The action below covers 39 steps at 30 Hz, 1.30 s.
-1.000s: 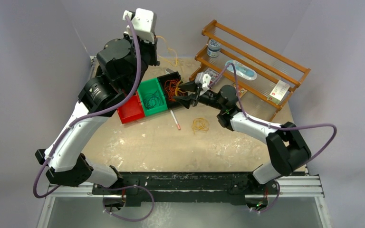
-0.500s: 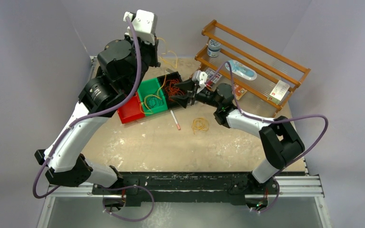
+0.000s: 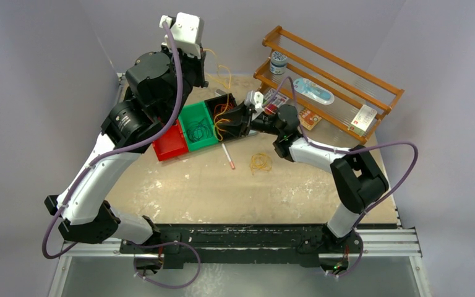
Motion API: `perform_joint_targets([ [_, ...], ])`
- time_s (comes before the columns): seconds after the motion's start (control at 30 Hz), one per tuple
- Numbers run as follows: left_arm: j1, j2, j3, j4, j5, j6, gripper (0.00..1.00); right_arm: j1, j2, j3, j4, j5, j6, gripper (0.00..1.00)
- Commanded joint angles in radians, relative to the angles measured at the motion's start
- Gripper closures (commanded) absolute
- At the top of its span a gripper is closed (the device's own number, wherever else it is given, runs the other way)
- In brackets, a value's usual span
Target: Untangle the cables
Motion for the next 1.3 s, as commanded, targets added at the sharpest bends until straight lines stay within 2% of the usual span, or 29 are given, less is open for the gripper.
perform_joint_targets([
  [0.0, 0.000, -0.015, 0.005, 0.043, 0.007, -0.014, 1.00, 0.010, -0.005, 0.029, 0.057, -0.021, 0.023, 0.55],
  [0.13, 0.000, -0.016, 0.005, 0.043, 0.008, -0.016, 1.00, 0.011, -0.033, -0.012, 0.072, 0.080, 0.053, 0.47],
  [0.33, 0.000, -0.018, 0.006, 0.039, 0.008, -0.017, 1.00, 0.009, -0.110, -0.105, 0.063, 0.225, -0.004, 0.32],
  [0.5, 0.000, -0.020, 0.004, 0.038, 0.007, -0.017, 1.00, 0.010, -0.145, -0.103, -0.016, 0.160, -0.114, 0.26],
  [0.7, 0.000, -0.024, -0.010, 0.043, 0.009, -0.018, 1.00, 0.018, -0.087, -0.021, -0.054, 0.089, -0.120, 0.25],
  [0.73, 0.001, -0.025, -0.012, 0.043, 0.010, -0.018, 1.00, 0.020, -0.071, 0.006, -0.059, 0.079, -0.117, 0.28],
  [0.77, 0.000, -0.026, -0.012, 0.044, 0.009, -0.019, 1.00, 0.021, -0.057, 0.025, -0.067, 0.067, -0.111, 0.36],
  [0.83, 0.000, -0.028, -0.015, 0.043, 0.007, -0.019, 1.00, 0.023, -0.032, 0.051, -0.071, 0.057, -0.095, 0.59],
  [0.93, 0.000, -0.033, -0.022, 0.036, -0.015, -0.019, 1.00, 0.024, -0.024, 0.042, -0.041, 0.096, -0.059, 0.85],
  [1.03, 0.001, -0.017, 0.002, -0.008, -0.120, -0.030, 1.00, 0.023, -0.032, 0.018, -0.040, 0.134, -0.037, 1.00],
  [1.17, 0.023, -0.014, -0.014, -0.041, -0.212, -0.051, 1.00, 0.024, -0.045, 0.003, -0.044, 0.153, -0.001, 1.00],
  [1.27, 0.116, -0.031, -0.082, -0.061, -0.201, -0.130, 1.00, 0.023, -0.041, 0.024, -0.048, 0.177, 0.042, 1.00],
])
